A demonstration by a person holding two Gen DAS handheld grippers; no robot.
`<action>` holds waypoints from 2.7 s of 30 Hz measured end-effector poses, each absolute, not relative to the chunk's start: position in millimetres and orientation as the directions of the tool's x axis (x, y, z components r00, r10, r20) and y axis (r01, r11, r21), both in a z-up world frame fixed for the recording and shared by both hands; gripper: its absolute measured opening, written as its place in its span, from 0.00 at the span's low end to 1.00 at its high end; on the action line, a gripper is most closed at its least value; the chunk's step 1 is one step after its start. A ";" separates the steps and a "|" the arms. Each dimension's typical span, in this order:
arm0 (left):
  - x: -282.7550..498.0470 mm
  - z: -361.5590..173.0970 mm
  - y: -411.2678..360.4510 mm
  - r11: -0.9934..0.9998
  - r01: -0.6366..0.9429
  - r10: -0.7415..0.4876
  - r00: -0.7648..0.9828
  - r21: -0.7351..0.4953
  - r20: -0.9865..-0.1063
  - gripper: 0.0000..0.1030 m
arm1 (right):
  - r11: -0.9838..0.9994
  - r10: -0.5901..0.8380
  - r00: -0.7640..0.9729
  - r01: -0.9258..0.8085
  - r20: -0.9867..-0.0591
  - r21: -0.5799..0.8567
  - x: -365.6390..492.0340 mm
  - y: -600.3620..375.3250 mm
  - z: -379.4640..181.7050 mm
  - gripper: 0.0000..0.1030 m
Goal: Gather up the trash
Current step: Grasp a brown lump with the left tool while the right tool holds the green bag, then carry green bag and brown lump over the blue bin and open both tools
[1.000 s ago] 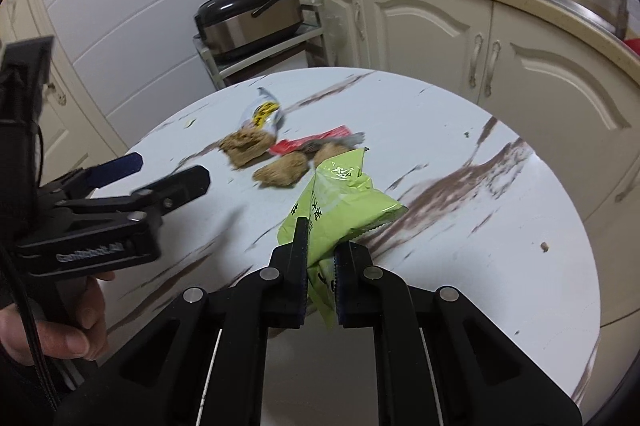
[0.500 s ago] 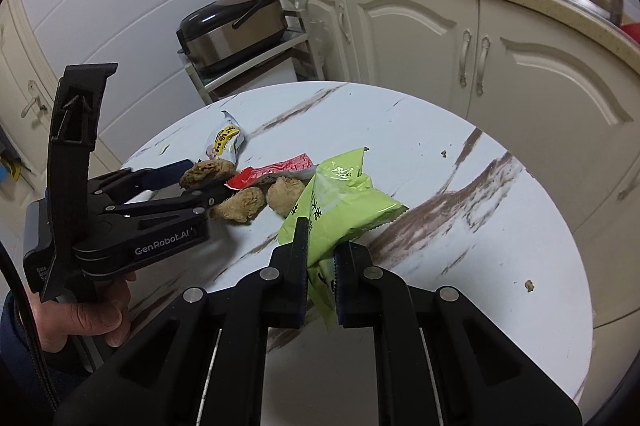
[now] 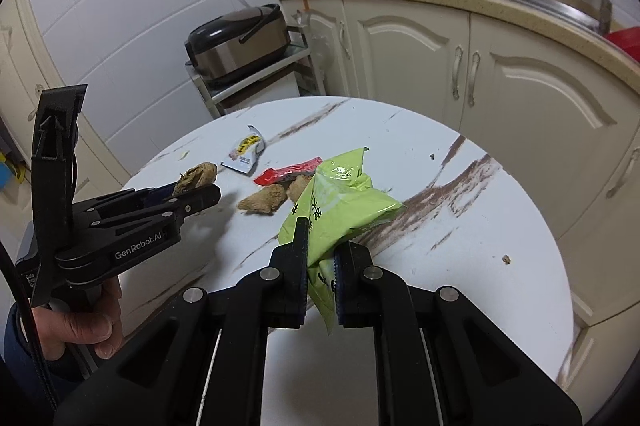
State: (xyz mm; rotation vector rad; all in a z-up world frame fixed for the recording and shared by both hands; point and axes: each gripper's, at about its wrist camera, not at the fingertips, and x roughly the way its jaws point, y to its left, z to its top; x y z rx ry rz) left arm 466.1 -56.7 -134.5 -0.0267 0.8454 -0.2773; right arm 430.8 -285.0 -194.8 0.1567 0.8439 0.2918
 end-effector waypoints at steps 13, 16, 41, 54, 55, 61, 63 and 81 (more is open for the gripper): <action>363.0 -73.1 -109.2 0.925 0.360 -0.348 0.678 -0.120 -0.647 0.22 | 0.955 0.287 0.727 -0.165 -0.624 0.248 362.1 -325.5 -142.3 0.10; 347.8 -63.9 -132.5 0.908 0.403 -0.377 0.676 -0.111 -0.633 0.22 | 0.959 0.263 0.755 -0.134 -0.600 0.252 344.6 -348.9 -132.1 0.10; 373.6 -139.8 -422.0 0.635 0.762 -0.532 0.314 -0.126 -0.786 0.23 | 0.874 -0.058 0.726 0.368 -0.685 0.316 223.1 -621.6 -209.1 0.10; 457.5 -261.2 -525.7 0.651 0.742 -0.317 0.074 -0.160 -0.946 0.23 | 0.771 0.091 0.529 0.498 -0.844 0.396 234.8 -684.1 -377.6 0.10; 462.9 -266.5 -529.6 0.655 0.740 -0.298 0.070 -0.151 -0.952 0.23 | 0.766 0.103 0.522 0.502 -0.847 0.403 236.7 -685.3 -385.6 0.10; 479.6 -281.0 -562.3 0.674 0.730 -0.251 0.078 -0.117 -0.965 0.47 | 0.747 0.145 0.484 0.518 -0.863 0.416 248.1 -685.8 -415.4 0.13; 481.7 -282.3 -568.8 0.687 0.720 -0.237 0.093 -0.100 -0.967 0.54 | 0.741 0.144 0.473 0.530 -0.869 0.412 249.6 -686.8 -420.5 0.15; 433.2 -239.7 -534.8 0.738 0.674 -0.247 0.210 -0.043 -0.946 0.70 | 0.615 0.059 0.526 0.650 -0.849 0.446 222.4 -710.3 -393.3 1.00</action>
